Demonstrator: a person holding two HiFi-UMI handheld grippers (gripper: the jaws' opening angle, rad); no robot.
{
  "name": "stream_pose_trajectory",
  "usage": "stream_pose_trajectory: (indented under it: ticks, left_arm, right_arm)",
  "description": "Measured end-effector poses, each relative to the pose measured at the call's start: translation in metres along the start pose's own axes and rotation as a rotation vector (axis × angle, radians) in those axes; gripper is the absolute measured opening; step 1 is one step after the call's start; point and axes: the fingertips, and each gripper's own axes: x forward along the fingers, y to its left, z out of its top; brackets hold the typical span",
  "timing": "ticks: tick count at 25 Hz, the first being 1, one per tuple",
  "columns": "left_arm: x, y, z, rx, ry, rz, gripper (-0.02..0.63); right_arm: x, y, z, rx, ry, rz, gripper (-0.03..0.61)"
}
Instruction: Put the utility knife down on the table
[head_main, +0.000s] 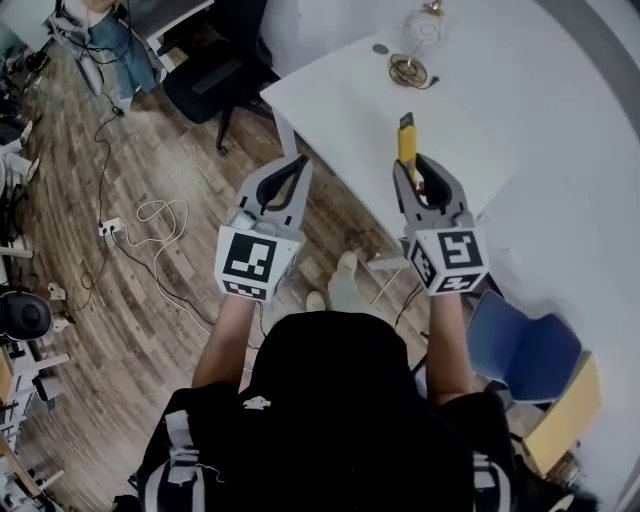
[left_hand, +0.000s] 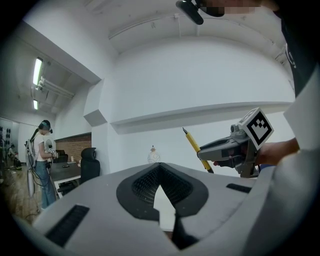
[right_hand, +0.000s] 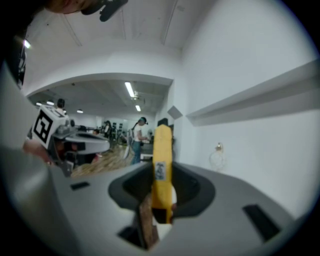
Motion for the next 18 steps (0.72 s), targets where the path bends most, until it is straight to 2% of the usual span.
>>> stream_pose_trajectory:
  ticks: [8, 18]
  left_arm:
    - [0.047, 0.01, -0.008, 0.001, 0.018, 0.004, 0.015]
    - [0.131, 0.027, -0.012, 0.001, 0.048, 0.014, 0.015]
  right_arm:
    - [0.035, -0.035, -0.009, 0.024, 0.005, 0.012, 0.135]
    - [0.101, -0.094, -0.012, 0.043, 0.026, 0.058, 0.137]
